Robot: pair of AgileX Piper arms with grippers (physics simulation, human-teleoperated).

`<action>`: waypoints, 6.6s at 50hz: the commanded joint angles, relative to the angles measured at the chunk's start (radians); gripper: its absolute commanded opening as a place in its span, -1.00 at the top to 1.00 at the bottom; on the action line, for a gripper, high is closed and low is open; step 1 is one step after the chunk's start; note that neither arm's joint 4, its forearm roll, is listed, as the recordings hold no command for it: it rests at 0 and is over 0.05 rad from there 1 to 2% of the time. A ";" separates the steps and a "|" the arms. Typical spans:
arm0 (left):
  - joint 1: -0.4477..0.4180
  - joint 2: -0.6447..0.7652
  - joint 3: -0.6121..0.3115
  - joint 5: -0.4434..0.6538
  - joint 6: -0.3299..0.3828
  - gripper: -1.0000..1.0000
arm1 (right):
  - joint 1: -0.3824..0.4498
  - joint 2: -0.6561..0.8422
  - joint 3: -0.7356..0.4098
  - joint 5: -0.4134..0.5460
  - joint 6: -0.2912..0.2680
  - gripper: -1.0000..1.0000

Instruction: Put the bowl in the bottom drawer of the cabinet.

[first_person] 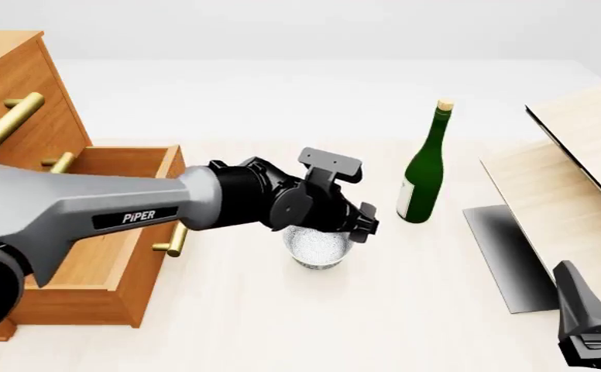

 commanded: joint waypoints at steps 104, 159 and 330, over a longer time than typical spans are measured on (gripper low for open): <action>-0.019 0.141 0.019 -0.104 -0.105 -1.00 | 0.001 0.002 0.000 0.001 0.001 -1.00; -0.010 0.167 0.012 -0.126 -0.109 1.00 | 0.000 0.000 0.000 0.000 0.000 -1.00; 0.394 -0.526 0.330 -0.136 0.102 1.00 | 0.000 0.000 0.000 0.000 0.000 -1.00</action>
